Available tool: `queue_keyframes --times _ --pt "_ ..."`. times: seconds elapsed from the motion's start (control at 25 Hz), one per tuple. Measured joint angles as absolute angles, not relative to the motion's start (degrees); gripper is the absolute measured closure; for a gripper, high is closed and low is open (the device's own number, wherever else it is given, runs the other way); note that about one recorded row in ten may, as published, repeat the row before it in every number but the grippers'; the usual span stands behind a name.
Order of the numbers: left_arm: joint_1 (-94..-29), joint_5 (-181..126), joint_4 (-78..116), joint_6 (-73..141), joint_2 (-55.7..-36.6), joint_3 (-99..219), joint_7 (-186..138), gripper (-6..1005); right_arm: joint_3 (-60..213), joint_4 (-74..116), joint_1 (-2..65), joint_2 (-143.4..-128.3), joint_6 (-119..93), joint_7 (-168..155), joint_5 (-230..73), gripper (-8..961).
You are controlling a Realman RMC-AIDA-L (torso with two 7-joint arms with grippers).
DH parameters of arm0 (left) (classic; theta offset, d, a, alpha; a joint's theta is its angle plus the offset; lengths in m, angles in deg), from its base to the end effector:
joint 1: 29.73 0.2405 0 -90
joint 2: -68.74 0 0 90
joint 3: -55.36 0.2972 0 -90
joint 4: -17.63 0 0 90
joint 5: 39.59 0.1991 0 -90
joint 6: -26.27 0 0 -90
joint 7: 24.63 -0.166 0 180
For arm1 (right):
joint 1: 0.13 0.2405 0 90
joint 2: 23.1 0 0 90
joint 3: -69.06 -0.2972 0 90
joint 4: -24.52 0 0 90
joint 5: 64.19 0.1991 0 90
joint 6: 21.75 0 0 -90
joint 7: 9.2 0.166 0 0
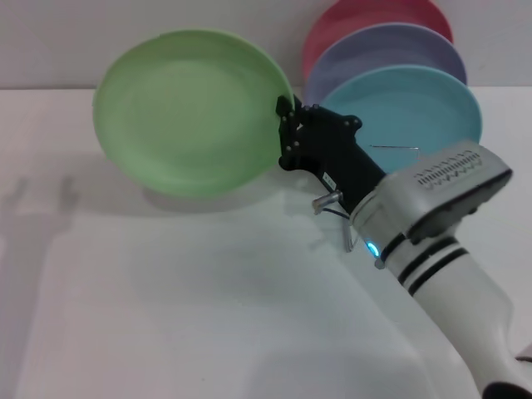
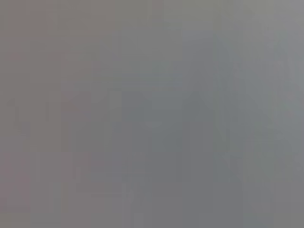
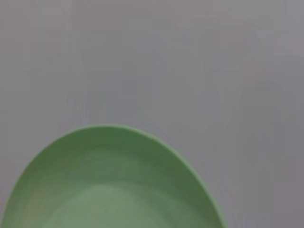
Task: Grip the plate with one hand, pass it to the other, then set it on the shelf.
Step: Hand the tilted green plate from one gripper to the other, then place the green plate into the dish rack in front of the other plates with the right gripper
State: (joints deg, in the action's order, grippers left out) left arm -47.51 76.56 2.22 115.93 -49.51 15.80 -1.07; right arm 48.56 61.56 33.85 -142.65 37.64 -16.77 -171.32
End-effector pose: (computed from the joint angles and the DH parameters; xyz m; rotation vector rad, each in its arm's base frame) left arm -0.3354 0.3109 0.0173 -1.2803 -0.5735 -1.2074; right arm 0.1892 0.3681 -0.1302 -1.9202 0.5072 0.9695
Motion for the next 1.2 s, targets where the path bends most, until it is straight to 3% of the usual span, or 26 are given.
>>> queue_keyframes --times 0.52,0.84,0.96,1.0,1.2 --pt "-47.32 76.79 3.7 115.98 -49.47 12.55 0.83 282 46.18 64.61 19.14 -141.46 55.76 -16.82 -182.61 923" --pt "-46.94 80.8 3.92 115.12 -49.4 12.92 0.95 283 44.01 63.13 13.74 -138.97 63.28 -16.13 -183.41 924" --pt "-46.89 80.84 3.74 114.85 -49.7 12.91 0.53 283 44.0 62.59 13.19 -137.19 63.96 -13.86 -184.56 924" --pt "-46.7 80.84 3.46 114.6 -49.85 12.93 0.42 283 43.94 61.61 13.13 -135.97 64.23 -11.39 -185.64 925" --pt "-45.99 80.82 2.89 114.13 -49.91 13.21 0.76 283 43.53 56.13 13.89 -135.33 65.78 -7.94 -186.77 925"
